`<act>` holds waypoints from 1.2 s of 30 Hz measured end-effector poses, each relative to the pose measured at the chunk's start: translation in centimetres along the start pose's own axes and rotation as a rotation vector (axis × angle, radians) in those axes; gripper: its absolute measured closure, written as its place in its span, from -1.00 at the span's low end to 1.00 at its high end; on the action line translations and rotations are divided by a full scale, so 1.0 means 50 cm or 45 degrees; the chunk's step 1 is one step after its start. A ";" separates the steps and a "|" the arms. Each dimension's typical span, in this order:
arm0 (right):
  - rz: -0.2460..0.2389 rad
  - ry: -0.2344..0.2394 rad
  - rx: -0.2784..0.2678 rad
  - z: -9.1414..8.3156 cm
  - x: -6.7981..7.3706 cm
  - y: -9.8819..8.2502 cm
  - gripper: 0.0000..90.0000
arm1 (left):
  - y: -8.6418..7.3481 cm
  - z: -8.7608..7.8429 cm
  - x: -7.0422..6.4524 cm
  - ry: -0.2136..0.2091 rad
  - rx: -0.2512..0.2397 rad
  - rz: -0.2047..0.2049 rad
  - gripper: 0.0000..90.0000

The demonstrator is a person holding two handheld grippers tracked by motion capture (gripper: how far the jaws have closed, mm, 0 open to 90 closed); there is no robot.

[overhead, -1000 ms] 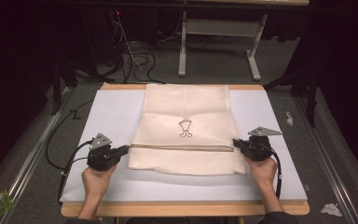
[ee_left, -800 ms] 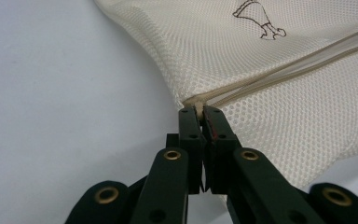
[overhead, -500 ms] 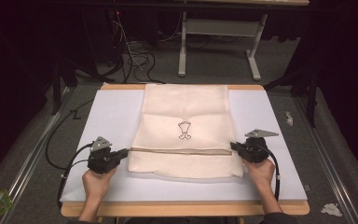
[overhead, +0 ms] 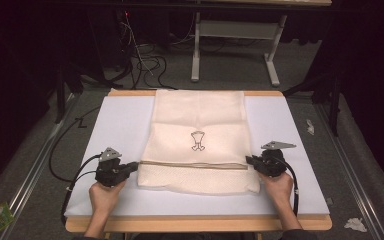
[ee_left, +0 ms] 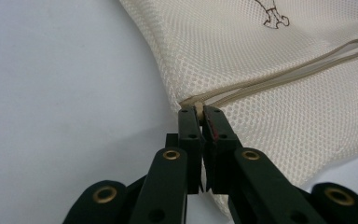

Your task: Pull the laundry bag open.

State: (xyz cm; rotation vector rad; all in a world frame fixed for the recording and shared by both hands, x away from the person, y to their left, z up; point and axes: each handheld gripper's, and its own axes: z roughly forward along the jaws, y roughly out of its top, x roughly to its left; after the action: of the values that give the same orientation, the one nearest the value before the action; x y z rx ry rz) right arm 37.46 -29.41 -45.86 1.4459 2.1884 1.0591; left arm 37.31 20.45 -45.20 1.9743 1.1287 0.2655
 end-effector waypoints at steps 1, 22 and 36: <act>0.004 -0.002 0.002 0.001 0.000 0.000 0.82 | 0.000 0.000 0.000 0.000 0.000 0.000 0.92; -0.024 -0.066 0.027 0.003 0.011 -0.001 0.47 | -0.006 0.012 -0.004 0.016 0.025 0.014 0.87; -0.036 -0.062 -0.104 -0.034 0.014 0.004 0.16 | -0.003 -0.009 -0.003 0.030 -0.059 0.037 0.42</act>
State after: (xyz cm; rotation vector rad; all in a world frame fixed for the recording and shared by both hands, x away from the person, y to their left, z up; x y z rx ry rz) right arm 36.23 -29.46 -44.48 1.3870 2.1008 1.0785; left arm 36.92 20.62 -45.00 1.9524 1.1002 0.3283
